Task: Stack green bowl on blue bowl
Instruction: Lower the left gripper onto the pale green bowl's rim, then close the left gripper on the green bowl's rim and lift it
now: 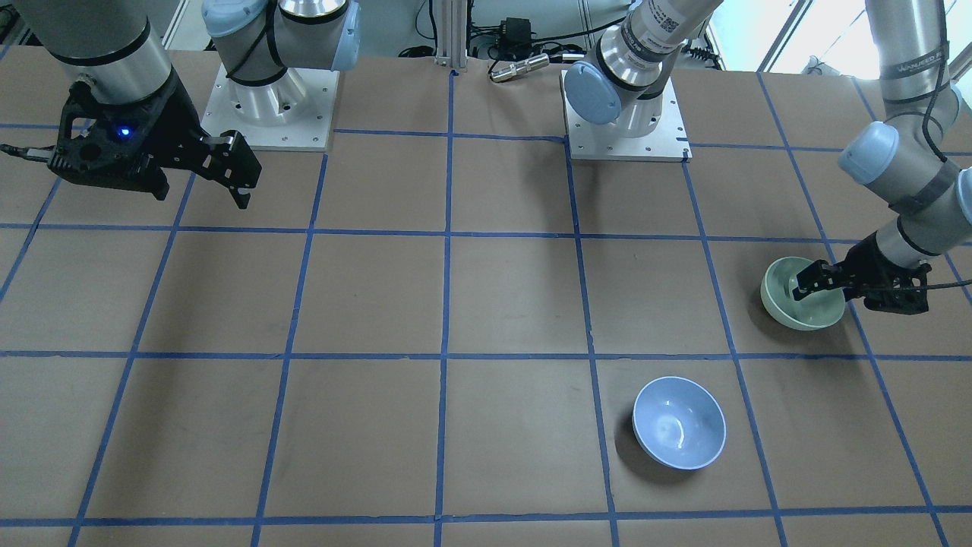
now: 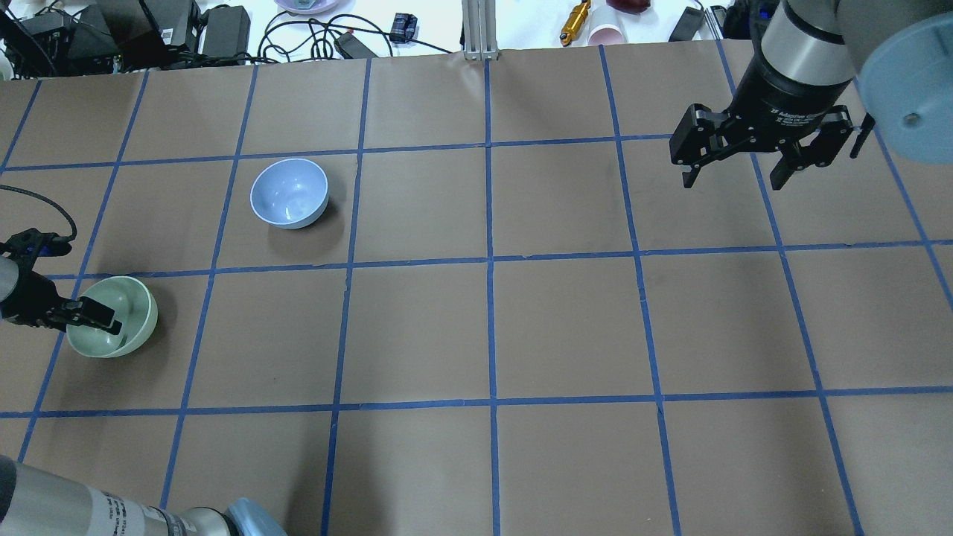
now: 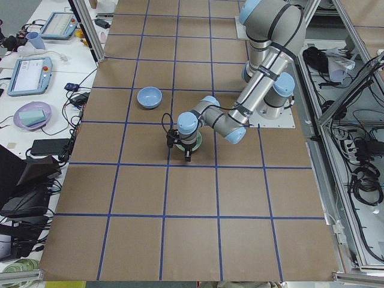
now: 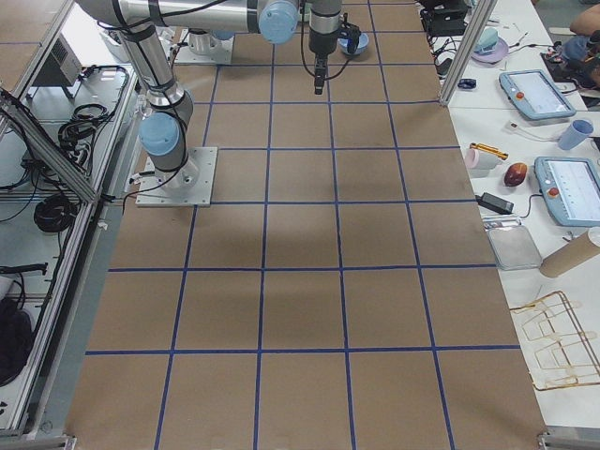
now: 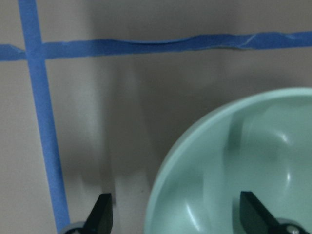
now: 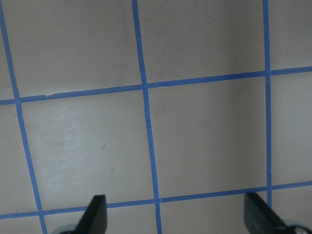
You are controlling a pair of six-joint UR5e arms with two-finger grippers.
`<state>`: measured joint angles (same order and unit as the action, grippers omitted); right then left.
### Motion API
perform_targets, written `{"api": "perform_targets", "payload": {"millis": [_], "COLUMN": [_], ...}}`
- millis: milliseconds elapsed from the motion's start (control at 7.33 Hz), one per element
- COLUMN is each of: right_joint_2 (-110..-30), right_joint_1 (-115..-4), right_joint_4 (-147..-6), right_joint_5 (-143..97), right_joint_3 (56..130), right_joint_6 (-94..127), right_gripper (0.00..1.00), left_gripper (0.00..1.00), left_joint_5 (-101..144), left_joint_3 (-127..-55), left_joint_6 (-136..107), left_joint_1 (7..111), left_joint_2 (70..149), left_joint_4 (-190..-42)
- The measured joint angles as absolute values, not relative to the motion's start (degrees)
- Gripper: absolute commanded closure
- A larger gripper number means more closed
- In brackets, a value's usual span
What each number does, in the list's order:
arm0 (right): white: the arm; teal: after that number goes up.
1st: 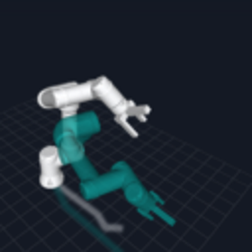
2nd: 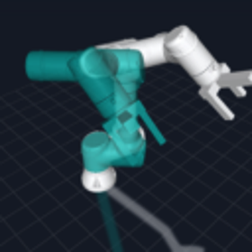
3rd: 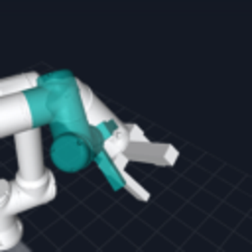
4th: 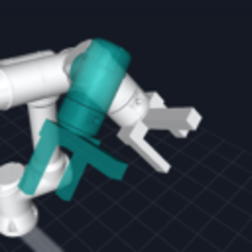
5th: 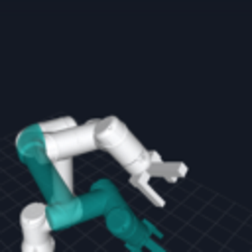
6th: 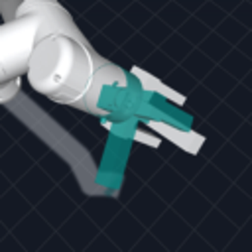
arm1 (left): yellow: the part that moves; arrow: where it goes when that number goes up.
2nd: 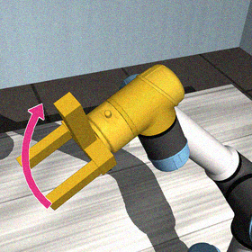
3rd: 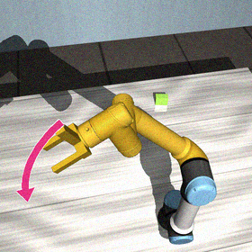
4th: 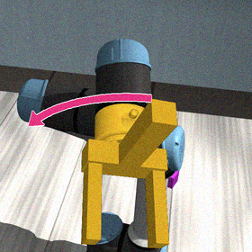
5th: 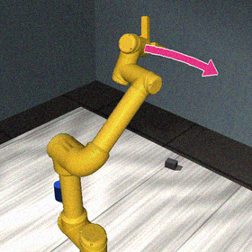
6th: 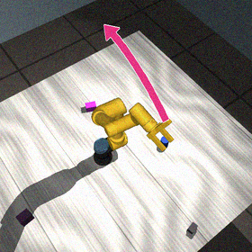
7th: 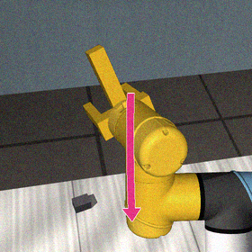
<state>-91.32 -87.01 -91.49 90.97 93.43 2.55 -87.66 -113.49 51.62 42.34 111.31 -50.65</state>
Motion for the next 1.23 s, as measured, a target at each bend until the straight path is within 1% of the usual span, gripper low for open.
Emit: {"api": "perform_targets", "payload": {"millis": [136, 273, 545, 818, 955, 1227], "right_joint_2": [-91.32, -91.32, -91.32, -91.32, -91.32, -91.32], "right_joint_1": [-87.01, -87.01, -87.01, -87.01, -87.01, -87.01], "right_joint_4": [-91.49, -91.49, -91.49, -91.5, -91.49, -91.49], "right_joint_5": [90.97, 90.97, 90.93, 90.96, 90.96, 90.97], "right_joint_3": [93.43, 93.43, 93.43, 93.43, 93.44, 93.45], "right_joint_6": [2.55, 2.55, 2.55, 2.55, 2.55, 2.55], "right_gripper": [0.0, 0.0, 0.0, 0.0, 0.0, 0.0], "left_gripper": [0.69, 0.74, 0.8, 0.82, 0.86, 0.9], "left_joint_5": [-87.46, -87.32, -87.17, -87.11, -87.19, -87.34], "left_joint_3": [-113.5, -113.42, -113.35, -113.22, -113.12, -113.05], "left_joint_6": [52.75, 53.4, 53.82, 53.72, 53.59, 53.43], "left_joint_1": [41.62, 41.3, 41.17, 41.14, 41.16, 41.28], "left_joint_2": [111.35, 111.35, 111.4, 111.41, 111.12, 110.29], "left_joint_4": [-50.65, -50.65, -50.93, -51.12, -51.18, -51.5]}}
